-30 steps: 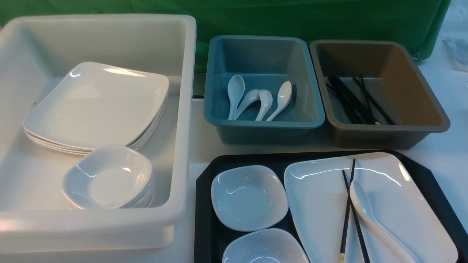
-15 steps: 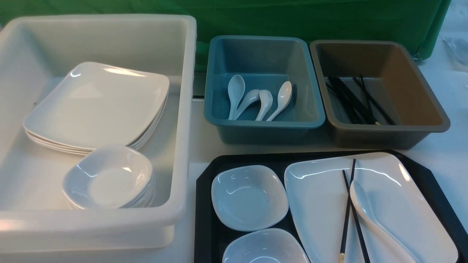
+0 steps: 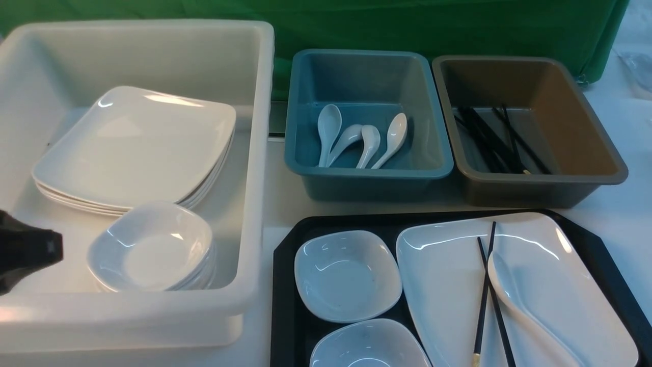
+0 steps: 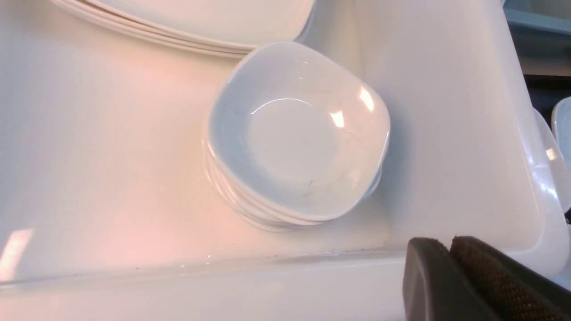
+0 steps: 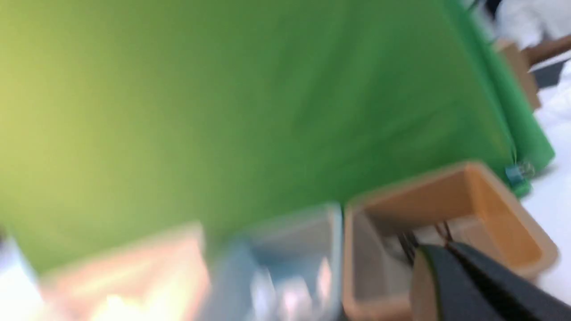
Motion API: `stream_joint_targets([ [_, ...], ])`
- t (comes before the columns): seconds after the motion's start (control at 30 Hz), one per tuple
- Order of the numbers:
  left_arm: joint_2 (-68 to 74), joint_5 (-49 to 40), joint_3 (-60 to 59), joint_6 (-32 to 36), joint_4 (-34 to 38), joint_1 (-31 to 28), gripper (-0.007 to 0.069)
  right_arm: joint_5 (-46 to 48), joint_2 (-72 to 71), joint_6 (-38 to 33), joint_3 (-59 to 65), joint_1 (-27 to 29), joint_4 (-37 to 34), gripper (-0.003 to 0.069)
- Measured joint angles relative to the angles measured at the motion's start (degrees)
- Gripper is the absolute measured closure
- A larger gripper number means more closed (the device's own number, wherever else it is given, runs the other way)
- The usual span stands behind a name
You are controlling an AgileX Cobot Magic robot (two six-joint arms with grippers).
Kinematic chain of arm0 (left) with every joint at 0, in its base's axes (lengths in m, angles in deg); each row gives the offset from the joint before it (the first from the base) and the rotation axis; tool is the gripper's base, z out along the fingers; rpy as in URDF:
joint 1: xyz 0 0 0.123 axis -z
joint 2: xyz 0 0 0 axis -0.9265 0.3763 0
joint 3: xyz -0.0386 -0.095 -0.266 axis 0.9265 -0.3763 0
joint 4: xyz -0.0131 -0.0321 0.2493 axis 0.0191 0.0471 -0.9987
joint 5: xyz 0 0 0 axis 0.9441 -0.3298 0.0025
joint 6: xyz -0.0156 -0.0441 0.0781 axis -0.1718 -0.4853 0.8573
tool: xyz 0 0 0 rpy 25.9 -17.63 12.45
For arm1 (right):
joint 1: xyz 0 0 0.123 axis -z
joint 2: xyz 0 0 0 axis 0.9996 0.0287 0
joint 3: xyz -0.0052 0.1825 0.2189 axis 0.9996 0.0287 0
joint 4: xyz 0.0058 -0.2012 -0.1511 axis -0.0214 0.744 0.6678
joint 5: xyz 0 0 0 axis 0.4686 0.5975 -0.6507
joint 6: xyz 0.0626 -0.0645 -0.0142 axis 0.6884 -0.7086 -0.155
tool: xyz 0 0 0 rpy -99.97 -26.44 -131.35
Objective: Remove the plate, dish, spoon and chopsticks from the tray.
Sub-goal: Use the right arm to grab a soup spoon from the plate
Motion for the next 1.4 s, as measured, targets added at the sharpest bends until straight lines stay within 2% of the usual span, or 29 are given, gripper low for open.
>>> stream_joint_targets([
  [0.1,2.45,1.75,0.00,2.89,3.52,0.00,0.0589,21.15,15.51,-4.59,-15.35,-2.29,5.21,0.0632],
  [0.2,4.42,2.16,0.00,5.56,6.09,0.00,0.0589,38.08,31.30,-9.99,-24.52,-2.79,7.42,0.0637],
  [0.3,4.90,2.27,0.00,6.86,6.60,0.00,0.0589,45.29,43.05,-17.98,-28.25,-2.79,7.46,0.0637],
  [0.33,4.91,2.29,0.00,6.86,6.71,0.00,0.0589,45.28,43.81,-17.98,-28.25,-2.79,7.46,0.0637],
  [0.37,4.96,2.34,0.00,7.36,6.75,0.00,0.0589,46.61,48.96,-22.30,-28.72,-2.83,6.63,0.0637],
  [0.47,4.96,2.15,0.00,8.36,6.80,0.00,0.0589,47.19,58.30,-28.02,-28.79,-2.83,4.75,0.0637],
  [0.63,4.96,1.28,0.00,9.74,6.80,0.00,0.0589,42.37,67.80,-30.04,-28.83,-2.89,3.80,0.0591],
  [0.73,4.96,1.23,0.00,9.91,6.86,0.00,0.0589,39.19,72.22,-29.98,-28.83,-3.58,3.78,0.0481],
  [0.77,4.96,1.23,0.00,9.91,7.02,0.00,0.0589,37.94,73.72,-30.23,-28.83,-4.55,4.07,0.0409],
  [0.83,4.96,1.18,0.00,9.91,7.08,0.00,0.0589,36.34,75.62,-30.75,-28.85,-6.25,4.92,0.0323],
  [0.87,4.96,1.18,0.00,9.91,7.15,0.00,0.0589,34.84,77.19,-30.92,-28.85,-7.96,6.29,0.0256],
  [0.97,4.96,1.23,0.00,9.91,7.15,0.00,0.0589,33.45,79.19,-30.66,-28.90,-9.93,8.82,0.0191],
  [1.03,4.96,1.23,0.00,9.91,7.15,0.00,0.0589,32.31,82.01,-28.02,-28.90,-11.67,11.90,0.0146],
  [1.17,4.96,1.18,0.00,9.91,7.15,0.00,0.0589,31.41,84.78,-24.92,-28.96,-11.93,13.41,0.0145],
  [1.4,4.96,1.06,0.00,10.88,7.15,0.00,0.0589,30.27,90.07,-22.68,-29.21,-11.93,14.50,0.0241],
])
